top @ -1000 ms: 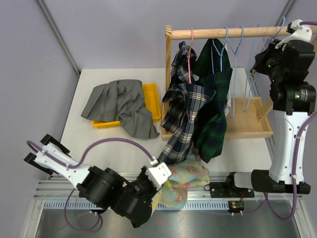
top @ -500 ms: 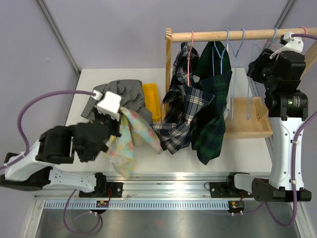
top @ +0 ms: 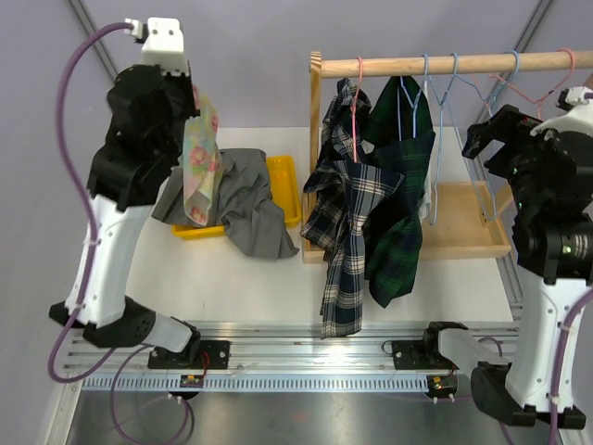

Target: Remove the skirt from the hanger

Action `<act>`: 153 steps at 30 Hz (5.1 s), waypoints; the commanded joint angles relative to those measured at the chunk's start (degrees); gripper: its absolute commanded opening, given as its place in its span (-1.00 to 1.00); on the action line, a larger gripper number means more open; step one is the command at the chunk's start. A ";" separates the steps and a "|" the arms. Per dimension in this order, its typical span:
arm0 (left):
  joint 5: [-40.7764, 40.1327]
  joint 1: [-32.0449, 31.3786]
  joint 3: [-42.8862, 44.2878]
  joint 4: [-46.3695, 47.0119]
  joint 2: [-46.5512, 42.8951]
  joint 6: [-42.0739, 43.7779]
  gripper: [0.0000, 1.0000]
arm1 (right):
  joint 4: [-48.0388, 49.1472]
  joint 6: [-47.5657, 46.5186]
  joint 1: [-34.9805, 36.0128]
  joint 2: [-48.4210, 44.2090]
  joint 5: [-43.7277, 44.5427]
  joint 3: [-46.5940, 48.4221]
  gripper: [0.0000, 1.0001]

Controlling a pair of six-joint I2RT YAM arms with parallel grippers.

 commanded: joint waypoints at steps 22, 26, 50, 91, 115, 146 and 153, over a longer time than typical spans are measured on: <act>16.21 6.98 -56.76 2.18 -30.57 -20.74 0.98 | 5.87 1.42 -0.11 7.33 -24.41 4.13 0.78; 16.03 6.98 -62.03 0.50 -36.46 -20.30 0.98 | 8.07 2.12 -0.11 8.92 -23.89 1.15 0.66; 19.46 6.98 -70.92 3.92 -40.16 -21.18 0.98 | 10.53 2.21 -0.11 11.56 -20.10 2.28 0.08; 13.30 -54.62 -19.29 10.05 -4.31 -4.65 0.98 | -6.69 1.77 -0.11 -6.80 -13.59 9.48 -1.00; 26.76 -64.82 -31.89 38.38 7.48 -9.23 0.98 | -12.14 11.26 -0.11 -14.19 -24.59 9.49 -1.00; 25.35 -67.37 -40.39 41.54 7.30 -12.21 -1.00 | -9.77 12.23 -0.11 -11.39 -23.89 10.10 -1.00; 14.81 -80.55 -52.60 36.09 7.47 -21.42 -1.00 | -8.72 8.81 -0.11 -3.66 -18.70 13.35 -1.00</act>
